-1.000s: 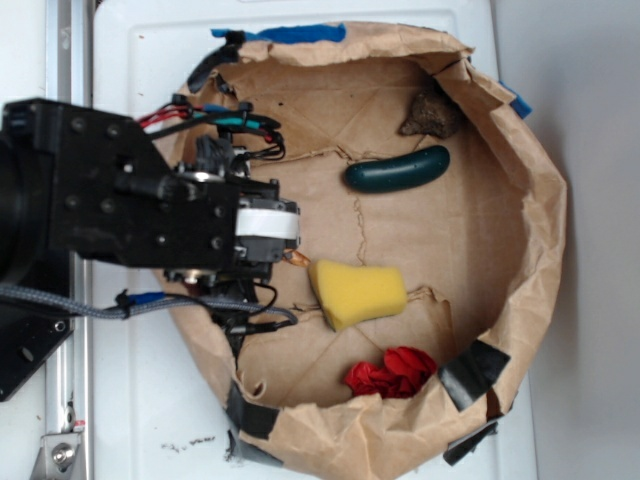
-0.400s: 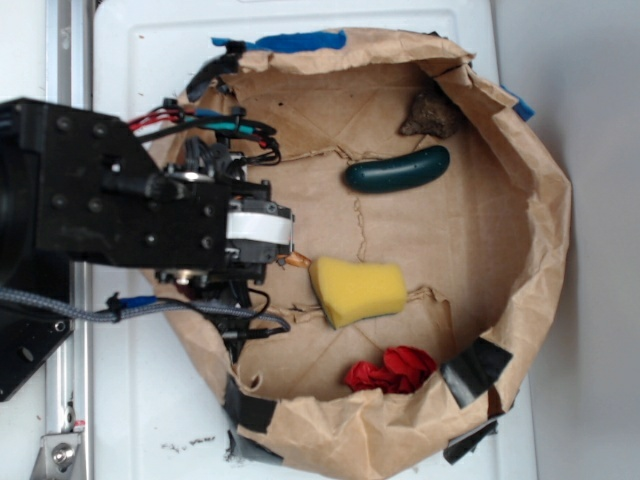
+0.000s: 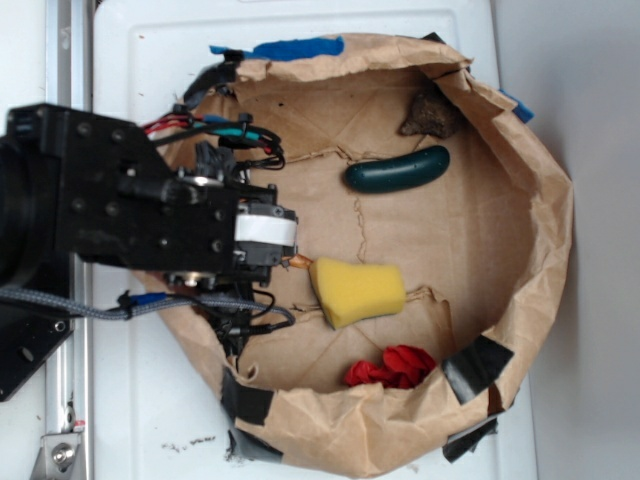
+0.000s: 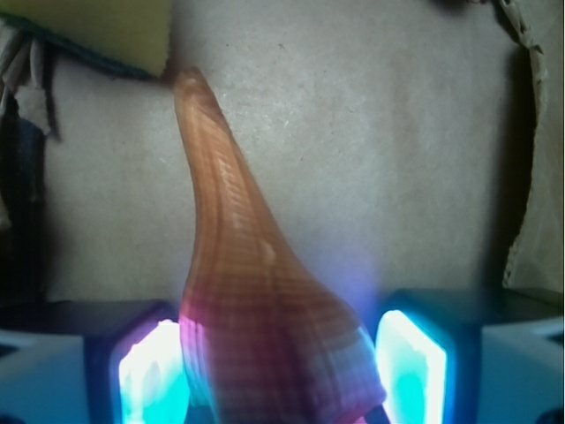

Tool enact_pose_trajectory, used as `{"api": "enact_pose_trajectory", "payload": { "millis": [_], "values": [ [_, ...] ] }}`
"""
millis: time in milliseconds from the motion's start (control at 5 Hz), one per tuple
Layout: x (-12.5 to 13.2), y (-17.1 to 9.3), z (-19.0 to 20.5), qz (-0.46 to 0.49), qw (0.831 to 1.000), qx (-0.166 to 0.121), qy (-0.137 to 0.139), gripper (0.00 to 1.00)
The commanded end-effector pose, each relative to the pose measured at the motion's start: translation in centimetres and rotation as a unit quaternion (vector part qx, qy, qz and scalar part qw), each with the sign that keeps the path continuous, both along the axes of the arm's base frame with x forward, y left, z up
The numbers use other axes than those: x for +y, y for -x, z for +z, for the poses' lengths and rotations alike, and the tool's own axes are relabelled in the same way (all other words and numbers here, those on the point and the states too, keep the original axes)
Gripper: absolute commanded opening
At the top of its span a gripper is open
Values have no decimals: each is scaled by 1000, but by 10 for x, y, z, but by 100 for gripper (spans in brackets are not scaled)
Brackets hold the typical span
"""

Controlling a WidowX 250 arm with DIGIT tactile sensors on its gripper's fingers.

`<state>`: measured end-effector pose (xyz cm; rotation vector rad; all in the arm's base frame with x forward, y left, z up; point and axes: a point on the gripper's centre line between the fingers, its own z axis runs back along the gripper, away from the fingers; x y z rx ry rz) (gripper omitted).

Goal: Grab the shell.

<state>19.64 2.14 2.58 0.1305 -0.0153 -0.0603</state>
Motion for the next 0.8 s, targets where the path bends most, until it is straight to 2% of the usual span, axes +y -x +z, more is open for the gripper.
{"api": "enact_pose_trajectory", "payload": {
  "millis": [0, 400, 600],
  "values": [
    [5, -6, 6, 2, 1000, -22, -4, 0],
    [3, -7, 83, -3, 999, -30, -20, 0],
    [3, -10, 120, -14, 997, -43, -58, 0]
  ]
}}
